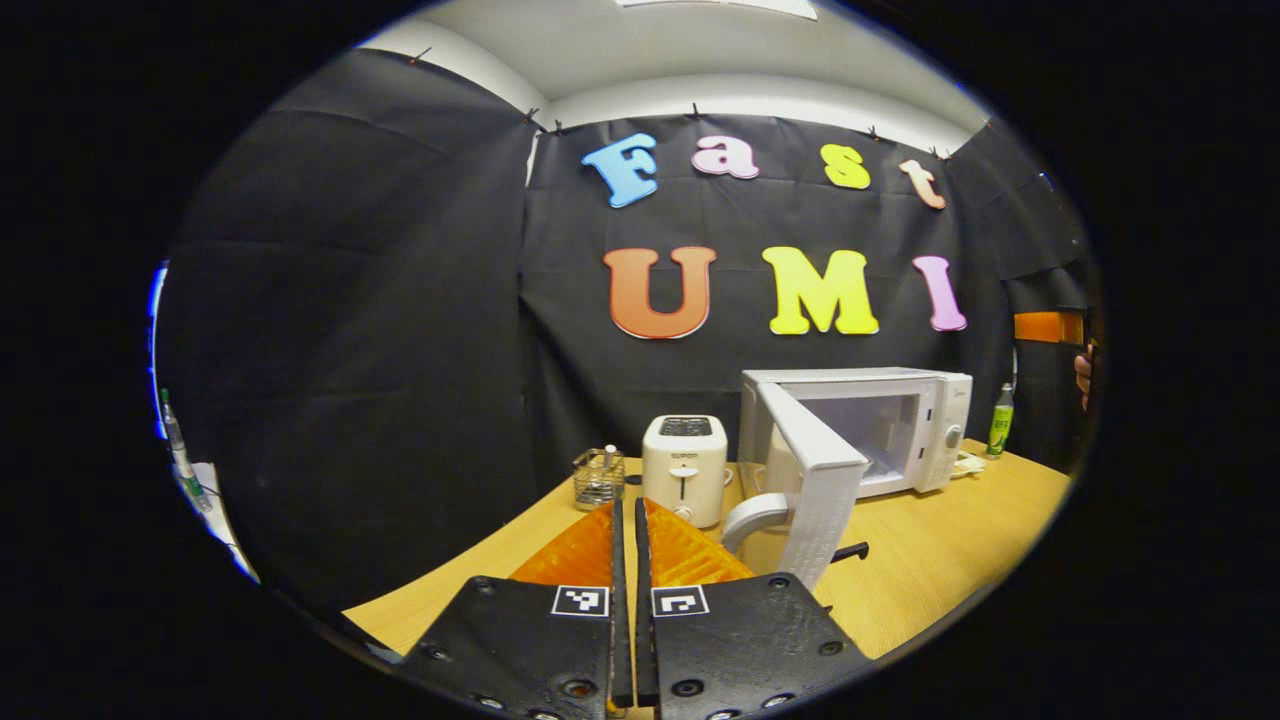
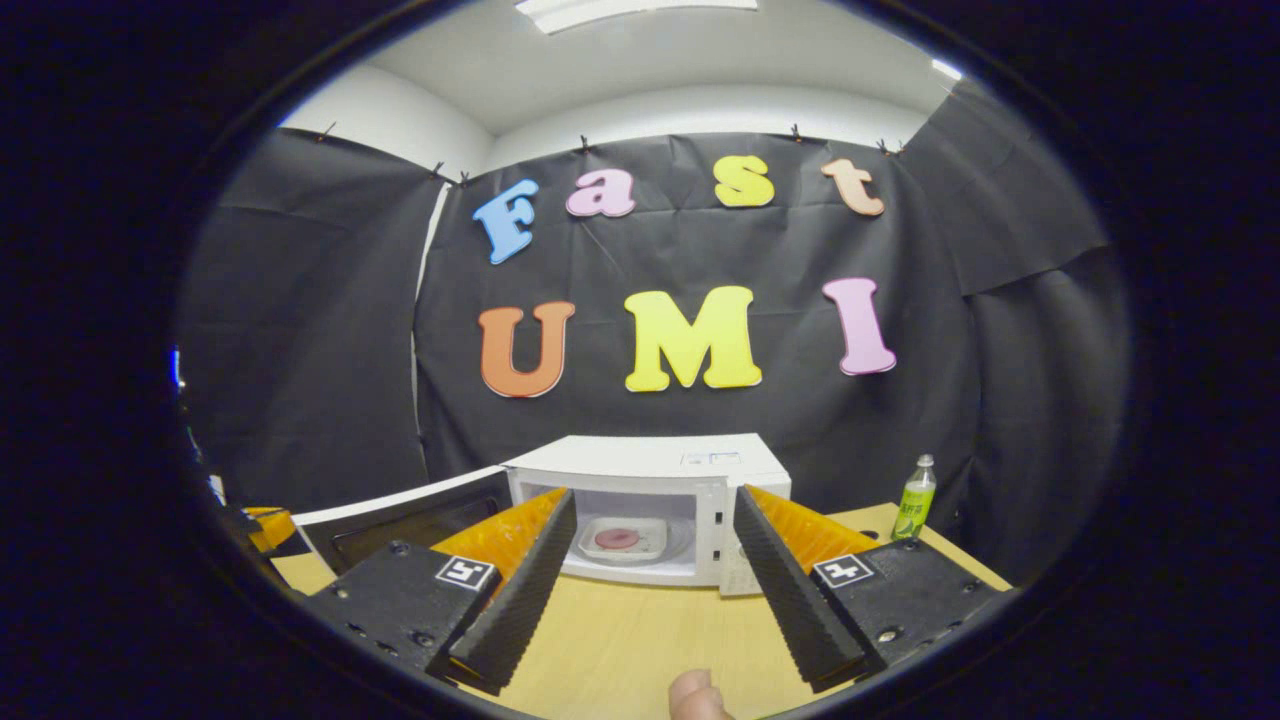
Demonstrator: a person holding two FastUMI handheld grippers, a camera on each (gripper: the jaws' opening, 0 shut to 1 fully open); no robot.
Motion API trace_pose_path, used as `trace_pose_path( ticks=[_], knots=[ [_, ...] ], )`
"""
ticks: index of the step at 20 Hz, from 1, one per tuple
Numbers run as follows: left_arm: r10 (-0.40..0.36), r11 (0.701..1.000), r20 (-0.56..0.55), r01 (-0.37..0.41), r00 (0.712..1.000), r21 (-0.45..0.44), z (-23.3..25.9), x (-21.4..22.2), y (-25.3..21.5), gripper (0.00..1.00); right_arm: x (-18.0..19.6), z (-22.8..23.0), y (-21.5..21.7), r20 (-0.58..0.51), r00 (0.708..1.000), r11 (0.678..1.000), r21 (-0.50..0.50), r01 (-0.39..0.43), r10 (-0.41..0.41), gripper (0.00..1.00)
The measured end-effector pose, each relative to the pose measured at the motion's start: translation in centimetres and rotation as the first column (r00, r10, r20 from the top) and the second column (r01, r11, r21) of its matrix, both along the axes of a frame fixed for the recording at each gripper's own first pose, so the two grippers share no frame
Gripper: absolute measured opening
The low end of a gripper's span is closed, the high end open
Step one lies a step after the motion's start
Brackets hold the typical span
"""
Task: Open the microwave oven with the left hand, put the food in, and close the microwave oven.
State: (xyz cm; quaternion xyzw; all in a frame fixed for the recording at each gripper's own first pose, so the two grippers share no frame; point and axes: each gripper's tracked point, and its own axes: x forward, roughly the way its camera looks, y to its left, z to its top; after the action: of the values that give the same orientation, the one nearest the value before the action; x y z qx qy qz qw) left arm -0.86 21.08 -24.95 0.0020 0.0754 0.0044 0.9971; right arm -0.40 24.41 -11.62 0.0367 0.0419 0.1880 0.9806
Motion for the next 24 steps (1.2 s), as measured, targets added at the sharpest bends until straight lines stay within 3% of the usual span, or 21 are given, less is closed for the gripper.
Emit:
trace_pose_path(
  ticks=[3,4,8,9,10,11,12,13,14,15,16,17,19,21,24],
  knots=[
    [-0.045,0.997,-0.036,0.042,0.998,-0.071,-2.8,1.5,-0.2,0.01,-3.3,0.9,-2.9,0.013,1.000,1.000,-0.011,-0.019,0.019,0.91],
    [-0.078,0.994,-0.055,0.073,0.995,-0.085,-3.8,1.7,-1.0,0.02,-4.2,1.3,-4.1,0.023,1.000,1.000,-0.012,-0.015,0.015,1.00],
    [-0.140,0.990,-0.075,0.138,0.987,-0.026,-6.1,2.1,-2.6,0.00,-6.4,2.0,-9.3,0.044,0.999,1.000,0.010,0.023,-0.024,1.00],
    [-0.154,0.988,-0.076,0.153,0.985,-0.025,-6.2,1.8,-3.1,0.00,-6.7,2.3,-10.4,0.046,0.998,0.999,0.023,0.034,-0.035,0.92],
    [-0.181,0.983,-0.069,0.179,0.981,-0.034,-6.1,1.7,-3.9,0.00,-7.1,2.8,-11.6,0.051,0.998,0.998,0.039,0.042,-0.044,1.00],
    [-0.208,0.978,-0.056,0.206,0.976,-0.046,-5.7,1.5,-5.0,0.00,-7.5,3.2,-12.5,0.055,0.997,0.997,0.059,0.048,-0.051,1.00],
    [-0.225,0.973,-0.042,0.223,0.973,-0.052,-5.6,1.8,-6.1,0.00,-7.8,3.7,-13.3,0.062,0.996,0.995,0.080,0.053,-0.058,0.92],
    [-0.252,0.967,-0.051,0.250,0.966,-0.051,-5.9,1.6,-7.4,0.00,-8.1,4.1,-14.1,0.070,0.996,0.994,0.090,0.056,-0.062,1.00],
    [-0.273,0.961,-0.045,0.271,0.961,-0.053,-5.9,1.6,-8.5,0.00,-8.2,4.2,-14.6,0.073,0.995,0.994,0.092,0.062,-0.069,0.91],
    [-0.305,0.952,-0.047,0.302,0.951,-0.058,-6.0,1.4,-10.1,0.00,-8.3,4.2,-15.3,0.077,0.994,0.994,0.092,0.066,-0.074,1.00],
    [-0.324,0.945,-0.047,0.322,0.945,-0.057,-5.9,1.7,-11.2,0.00,-8.4,4.3,-15.8,0.081,0.994,0.993,0.094,0.071,-0.079,0.92],
    [-0.342,0.939,-0.045,0.340,0.939,-0.052,-6.1,1.7,-12.8,0.00,-8.5,4.2,-16.1,0.078,0.994,0.993,0.090,0.072,-0.079,0.92],
    [-0.402,0.914,-0.048,0.399,0.914,-0.068,-6.4,1.8,-15.7,0.00,-8.7,3.9,-16.7,0.073,0.995,0.995,0.081,0.064,-0.070,0.91],
    [-0.507,0.859,-0.031,0.502,0.861,-0.102,-6.5,1.4,-19.6,0.00,-8.6,3.5,-17.4,0.063,0.995,0.995,0.073,0.068,-0.073,0.92],
    [-0.575,0.812,0.010,0.572,0.818,-0.117,-5.8,1.9,-22.9,0.00,-8.6,2.8,-18.5,0.045,0.996,0.995,0.065,0.071,-0.074,0.91]
  ],
)
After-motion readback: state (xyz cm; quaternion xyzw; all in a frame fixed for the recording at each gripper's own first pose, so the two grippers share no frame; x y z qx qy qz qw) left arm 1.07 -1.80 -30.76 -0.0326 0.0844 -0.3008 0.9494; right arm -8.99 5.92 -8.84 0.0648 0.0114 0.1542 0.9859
